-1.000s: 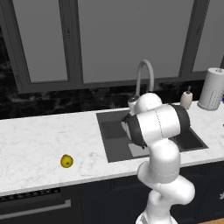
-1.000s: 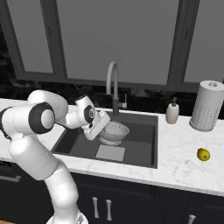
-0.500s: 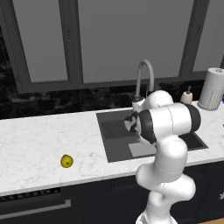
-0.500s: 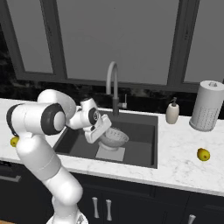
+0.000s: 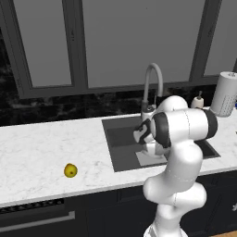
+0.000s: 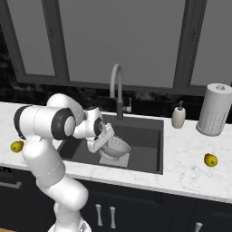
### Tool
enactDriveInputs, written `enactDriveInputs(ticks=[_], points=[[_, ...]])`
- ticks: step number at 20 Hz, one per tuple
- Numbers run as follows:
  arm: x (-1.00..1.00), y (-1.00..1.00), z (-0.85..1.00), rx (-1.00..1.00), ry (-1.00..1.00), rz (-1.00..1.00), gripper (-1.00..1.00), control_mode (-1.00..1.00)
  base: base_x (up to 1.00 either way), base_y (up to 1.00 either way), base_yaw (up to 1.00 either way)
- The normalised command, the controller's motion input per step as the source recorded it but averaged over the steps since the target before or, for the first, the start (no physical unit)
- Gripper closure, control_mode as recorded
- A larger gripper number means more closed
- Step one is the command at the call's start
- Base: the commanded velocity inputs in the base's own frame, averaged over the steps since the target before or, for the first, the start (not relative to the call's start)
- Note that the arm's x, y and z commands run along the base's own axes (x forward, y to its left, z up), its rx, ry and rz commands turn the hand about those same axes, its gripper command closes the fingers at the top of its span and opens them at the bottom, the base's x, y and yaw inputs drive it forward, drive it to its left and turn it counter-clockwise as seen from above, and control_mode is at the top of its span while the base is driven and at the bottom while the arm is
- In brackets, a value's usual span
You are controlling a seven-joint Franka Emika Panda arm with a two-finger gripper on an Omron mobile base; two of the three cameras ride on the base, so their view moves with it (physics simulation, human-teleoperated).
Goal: Put the colander in the sink, put the pear, pear in the colander, and turn on the sink faucet and pour water over the colander.
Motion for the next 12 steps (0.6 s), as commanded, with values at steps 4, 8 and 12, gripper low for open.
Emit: enactDriveInputs(ticks=[4, 8, 12], points=[[0.00, 0.13, -0.61, -0.02, -0.09, -0.35, 1.00, -1.00, 0.00, 0.00, 0.00], [0.08, 0.28, -0.55, -0.03, -0.07, -0.37, 1.00, -1.00, 0.00, 0.00, 0.00], [0.20, 0.64, -0.54, -0.05, -0.14, -0.36, 1.00, -1.00, 0.00, 0.00, 0.00]])
